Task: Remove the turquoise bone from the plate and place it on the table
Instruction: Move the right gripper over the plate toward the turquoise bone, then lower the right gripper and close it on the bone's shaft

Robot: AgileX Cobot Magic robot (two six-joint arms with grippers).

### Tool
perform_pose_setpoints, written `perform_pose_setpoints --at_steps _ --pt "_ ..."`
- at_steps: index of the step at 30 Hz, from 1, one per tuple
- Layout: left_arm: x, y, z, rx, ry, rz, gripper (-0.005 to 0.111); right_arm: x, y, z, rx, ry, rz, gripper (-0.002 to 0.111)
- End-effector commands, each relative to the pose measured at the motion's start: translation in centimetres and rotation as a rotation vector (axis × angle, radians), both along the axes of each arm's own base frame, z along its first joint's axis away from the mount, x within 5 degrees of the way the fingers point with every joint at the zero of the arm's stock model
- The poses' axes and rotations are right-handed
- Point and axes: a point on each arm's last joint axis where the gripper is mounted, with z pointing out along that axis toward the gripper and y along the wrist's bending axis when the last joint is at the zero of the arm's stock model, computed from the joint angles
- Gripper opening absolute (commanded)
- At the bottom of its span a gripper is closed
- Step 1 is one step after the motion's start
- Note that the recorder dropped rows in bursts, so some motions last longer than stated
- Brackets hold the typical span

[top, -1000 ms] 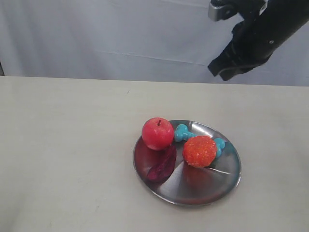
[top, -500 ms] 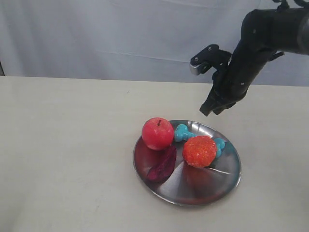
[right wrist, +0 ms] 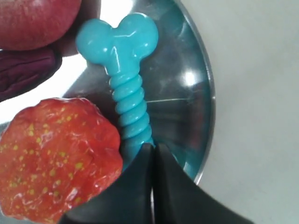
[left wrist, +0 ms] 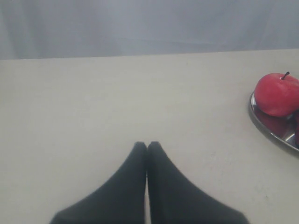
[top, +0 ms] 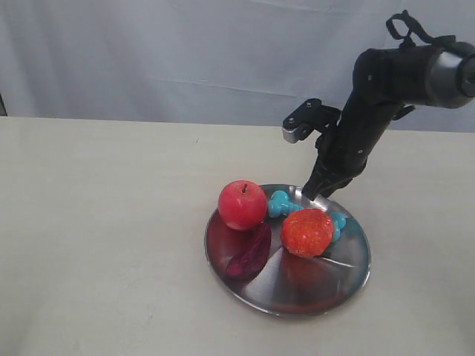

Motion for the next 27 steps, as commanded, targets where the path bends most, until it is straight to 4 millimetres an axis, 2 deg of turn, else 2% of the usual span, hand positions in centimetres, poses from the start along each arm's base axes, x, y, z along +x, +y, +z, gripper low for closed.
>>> perform_pose_setpoints --at_steps 1,4,9,10,14,20,27 --pt "0.0 0.0 -0.1 -0.001 0.001 -0.002 0.000 0.4 0.8 0.2 -0.006 -0.028 0.058 0.000" --pt "0.0 0.0 -0.1 -0.001 0.001 -0.002 0.000 0.6 1.8 0.3 -0.013 -0.046 0.098 0.005" --pt "0.0 0.0 -0.1 -0.001 0.001 -0.002 0.000 0.9 3.2 -0.2 -0.015 -0.050 0.129 0.044" --pt "0.0 0.0 -0.1 -0.001 0.001 -0.002 0.000 1.0 3.4 -0.3 -0.015 -0.056 0.132 0.048" --pt "0.0 0.0 -0.1 -0.001 0.001 -0.002 0.000 1.4 3.9 -0.4 -0.019 -0.093 0.141 0.048" --pt "0.0 0.0 -0.1 -0.001 0.001 -0.002 0.000 1.4 3.9 -0.4 -0.020 -0.098 0.141 0.034" --pt "0.0 0.0 -0.1 -0.001 0.001 -0.002 0.000 1.4 3.8 -0.4 -0.032 -0.099 0.147 0.034"
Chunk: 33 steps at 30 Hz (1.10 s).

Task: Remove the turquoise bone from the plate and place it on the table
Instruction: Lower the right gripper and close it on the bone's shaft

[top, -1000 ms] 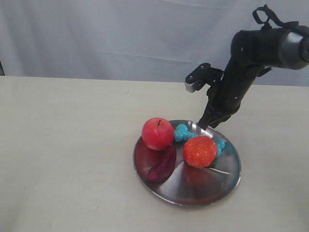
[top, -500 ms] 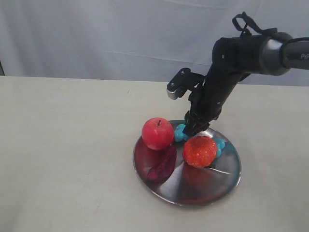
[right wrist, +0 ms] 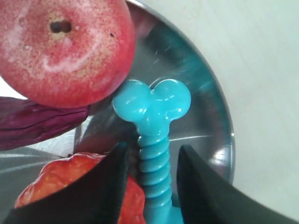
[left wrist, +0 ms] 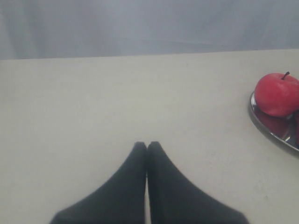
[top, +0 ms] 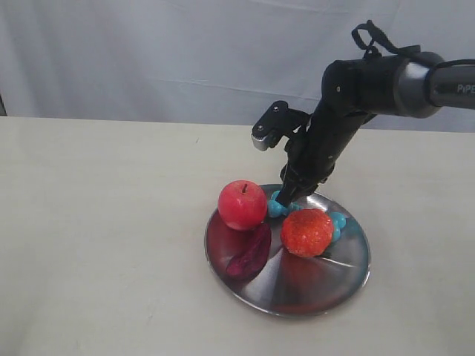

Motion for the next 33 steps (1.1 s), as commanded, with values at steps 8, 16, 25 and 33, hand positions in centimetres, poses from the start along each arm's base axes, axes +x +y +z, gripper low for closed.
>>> perform_pose_setpoints --at_steps 8,16,25,33 --pt "0.0 0.0 -0.1 -0.001 0.001 -0.002 0.000 0.2 -0.1 -0.4 -0.032 0.010 0.016 0.034" --pt "0.0 0.0 -0.1 -0.001 0.001 -0.002 0.000 0.4 -0.3 -3.5 -0.058 0.076 0.032 0.034" --pt "0.0 0.0 -0.1 -0.001 0.001 -0.002 0.000 0.7 -0.3 -3.8 -0.058 0.054 0.028 0.034" --pt "0.0 0.0 -0.1 -0.001 0.001 -0.002 0.000 0.7 -0.3 -4.6 -0.050 0.074 0.024 0.034"
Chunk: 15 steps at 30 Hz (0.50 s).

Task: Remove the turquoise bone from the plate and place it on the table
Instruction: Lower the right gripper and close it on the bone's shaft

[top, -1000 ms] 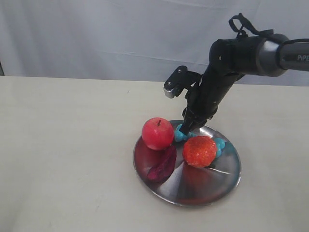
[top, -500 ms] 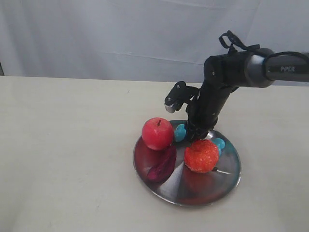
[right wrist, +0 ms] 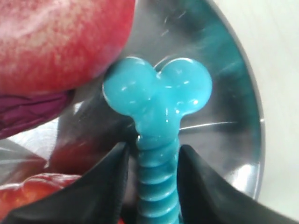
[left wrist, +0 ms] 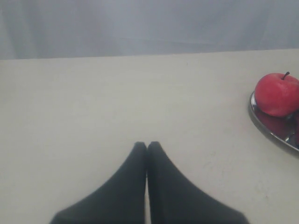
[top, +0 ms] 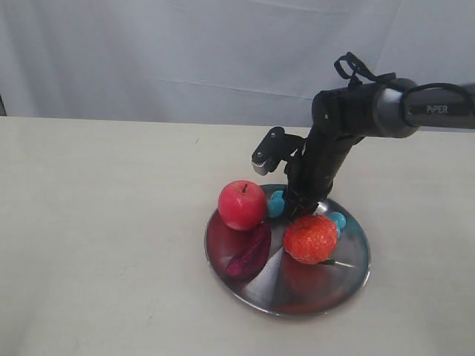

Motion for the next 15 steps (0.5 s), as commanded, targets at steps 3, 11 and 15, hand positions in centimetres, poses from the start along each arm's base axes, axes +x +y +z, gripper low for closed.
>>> perform_pose_setpoints --at_steps 3,11,15 --pt "0.00 -0.01 -0.10 -0.001 0.001 -0.002 0.000 0.18 0.11 -0.70 0.001 0.009 -0.001 0.034" --pt "0.00 -0.01 -0.10 -0.001 0.001 -0.002 0.000 0.19 0.11 -0.86 0.001 0.013 -0.001 0.034" --pt "0.00 -0.01 -0.10 -0.001 0.001 -0.002 0.000 0.19 0.11 -1.03 0.001 0.016 -0.001 0.034"
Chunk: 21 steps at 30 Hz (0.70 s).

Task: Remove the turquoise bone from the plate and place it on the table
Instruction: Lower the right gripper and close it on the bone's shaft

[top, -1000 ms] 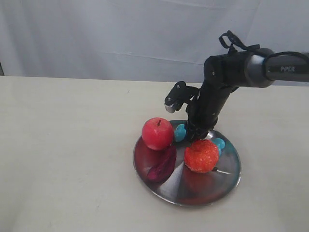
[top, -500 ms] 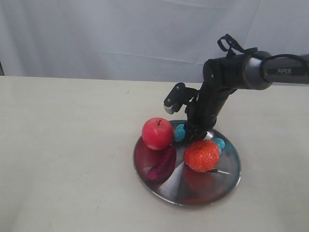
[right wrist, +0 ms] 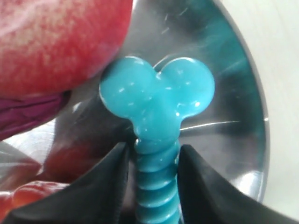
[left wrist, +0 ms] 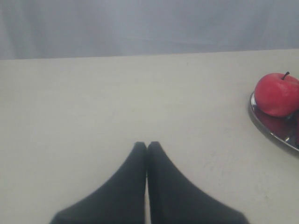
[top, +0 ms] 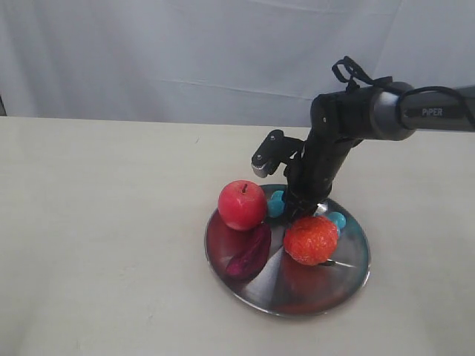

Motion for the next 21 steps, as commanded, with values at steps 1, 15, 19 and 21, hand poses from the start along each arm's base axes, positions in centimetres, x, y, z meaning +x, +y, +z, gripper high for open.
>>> perform_pose_setpoints --at_steps 1,15,19,21 --pt "0.00 -0.01 -0.10 -0.001 0.001 -0.002 0.000 0.04 0.11 -0.49 0.001 0.011 -0.001 0.034" --pt "0.00 -0.01 -0.10 -0.001 0.001 -0.002 0.000 0.04 0.11 -1.13 0.003 0.025 -0.008 0.034" --pt "0.00 -0.01 -0.10 -0.001 0.001 -0.002 0.000 0.04 0.11 -1.13 0.003 0.025 -0.008 0.027" --pt "0.00 -0.01 -0.10 -0.001 0.001 -0.002 0.000 0.04 0.11 -1.13 0.003 0.025 -0.008 0.018"
